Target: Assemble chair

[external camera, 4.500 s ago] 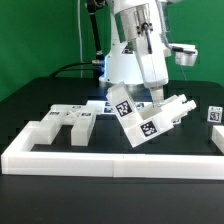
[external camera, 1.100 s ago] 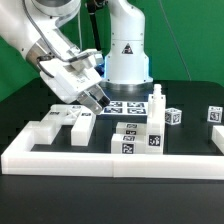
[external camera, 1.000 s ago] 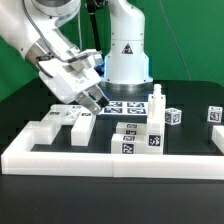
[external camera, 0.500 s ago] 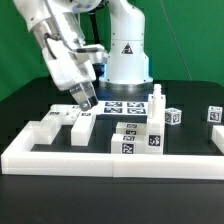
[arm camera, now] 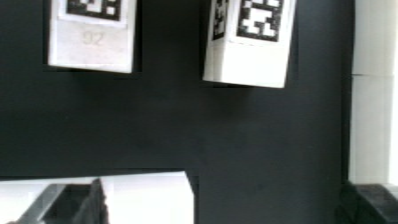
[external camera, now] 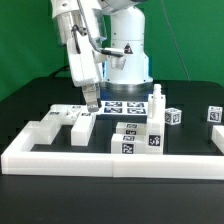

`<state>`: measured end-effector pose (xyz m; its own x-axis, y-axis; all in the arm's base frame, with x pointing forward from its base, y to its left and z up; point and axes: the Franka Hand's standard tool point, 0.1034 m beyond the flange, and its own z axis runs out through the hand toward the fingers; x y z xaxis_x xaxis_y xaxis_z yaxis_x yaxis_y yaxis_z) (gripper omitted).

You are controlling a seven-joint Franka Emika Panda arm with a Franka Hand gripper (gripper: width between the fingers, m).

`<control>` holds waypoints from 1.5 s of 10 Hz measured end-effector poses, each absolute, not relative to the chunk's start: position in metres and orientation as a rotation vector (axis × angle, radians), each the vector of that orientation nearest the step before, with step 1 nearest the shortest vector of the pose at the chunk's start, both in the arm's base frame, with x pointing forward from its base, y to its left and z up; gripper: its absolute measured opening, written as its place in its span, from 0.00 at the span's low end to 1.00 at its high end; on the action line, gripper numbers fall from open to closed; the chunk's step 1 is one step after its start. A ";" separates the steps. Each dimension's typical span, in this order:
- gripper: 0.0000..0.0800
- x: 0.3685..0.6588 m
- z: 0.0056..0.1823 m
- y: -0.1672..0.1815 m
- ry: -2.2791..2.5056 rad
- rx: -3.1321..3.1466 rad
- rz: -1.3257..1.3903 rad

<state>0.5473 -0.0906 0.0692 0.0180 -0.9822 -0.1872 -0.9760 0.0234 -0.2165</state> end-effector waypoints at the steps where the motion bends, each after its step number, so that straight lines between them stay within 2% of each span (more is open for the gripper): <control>1: 0.81 0.547 0.069 -0.091 1.994 -2.044 -0.032; 4: 0.81 0.544 0.070 -0.103 1.766 -2.257 -0.083; 8: 0.81 0.543 0.068 -0.106 1.739 -2.280 -0.091; 12: 0.81 0.541 0.068 -0.111 0.907 -2.817 -0.166; 15: 0.81 0.540 0.068 -0.115 0.560 -2.925 -0.194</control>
Offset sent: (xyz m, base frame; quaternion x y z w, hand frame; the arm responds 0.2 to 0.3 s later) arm -0.0091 -0.0087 -0.0005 0.0276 -0.0551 -0.1381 0.9885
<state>0.5404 -0.1145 0.0675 0.9216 -0.3759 0.0971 -0.3556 -0.9176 -0.1774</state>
